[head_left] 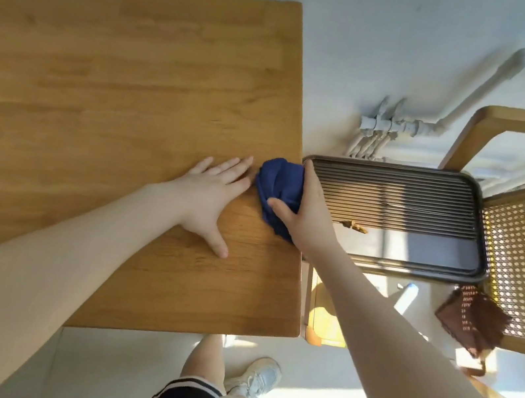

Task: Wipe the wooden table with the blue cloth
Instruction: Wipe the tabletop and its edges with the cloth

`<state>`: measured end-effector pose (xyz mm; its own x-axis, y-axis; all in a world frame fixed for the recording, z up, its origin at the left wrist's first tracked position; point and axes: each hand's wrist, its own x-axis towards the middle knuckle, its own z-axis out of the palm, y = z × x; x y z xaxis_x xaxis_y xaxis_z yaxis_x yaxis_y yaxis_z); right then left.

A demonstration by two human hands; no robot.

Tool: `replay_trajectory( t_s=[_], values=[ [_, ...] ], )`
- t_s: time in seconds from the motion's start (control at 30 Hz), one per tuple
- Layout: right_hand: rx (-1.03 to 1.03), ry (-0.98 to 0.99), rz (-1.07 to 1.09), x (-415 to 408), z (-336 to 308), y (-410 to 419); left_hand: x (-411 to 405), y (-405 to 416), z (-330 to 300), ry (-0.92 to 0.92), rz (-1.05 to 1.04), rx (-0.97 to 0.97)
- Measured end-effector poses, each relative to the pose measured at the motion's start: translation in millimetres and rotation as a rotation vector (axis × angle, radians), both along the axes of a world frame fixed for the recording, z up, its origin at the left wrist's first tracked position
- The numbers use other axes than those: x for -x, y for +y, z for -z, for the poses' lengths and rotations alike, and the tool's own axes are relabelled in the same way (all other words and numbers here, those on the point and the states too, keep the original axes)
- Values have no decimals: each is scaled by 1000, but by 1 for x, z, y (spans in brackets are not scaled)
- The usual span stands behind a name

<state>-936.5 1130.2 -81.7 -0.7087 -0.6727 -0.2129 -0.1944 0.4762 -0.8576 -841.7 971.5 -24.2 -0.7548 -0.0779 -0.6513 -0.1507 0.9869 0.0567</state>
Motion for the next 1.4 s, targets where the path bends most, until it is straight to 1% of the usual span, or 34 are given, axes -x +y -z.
replay_trajectory(
  t_s=[0.1,0.17,0.23,0.33,0.43,0.5,0.57,0.6,0.63,0.7,0.77,0.9,0.97,1.03,1.13,1.23,1.3,1.4],
  values=[
    [25,25,-73,0,2,11,6,-11,-5,33,69,-28],
    [23,16,-103,11,5,2,12,-19,-8,53,114,-45],
    [-2,16,-95,30,4,-24,19,-29,-12,82,140,-75],
    [-21,53,-20,73,2,-76,32,-44,-14,146,182,-117],
    [-10,40,26,108,1,-117,50,-56,-14,273,256,-82],
    [-34,65,1,111,1,-118,65,-68,-18,378,224,-74],
    [-47,55,-36,97,-1,-102,83,-86,-22,468,99,-79],
    [-42,39,-59,89,-1,-92,93,-97,-23,482,40,-64],
    [-18,22,-81,82,-1,-82,104,-108,-24,468,-6,-34],
    [25,-1,-101,82,1,-76,129,-127,-25,367,-82,42],
    [45,-12,-100,102,0,-92,153,-140,-23,282,-104,111],
    [82,48,-16,165,7,-160,185,-159,-13,293,-55,171],
    [82,39,-4,190,8,-185,194,-164,-6,251,14,246],
    [66,45,-11,196,8,-192,200,-169,-1,215,62,304],
    [72,67,2,182,7,-178,204,-174,-1,204,38,306],
    [67,76,-19,171,7,-165,205,-181,1,177,-38,268],
    [35,77,-46,181,6,-173,204,-189,6,158,-89,203],
    [16,84,-33,211,4,-209,203,-198,14,163,-99,132]
  ],
)
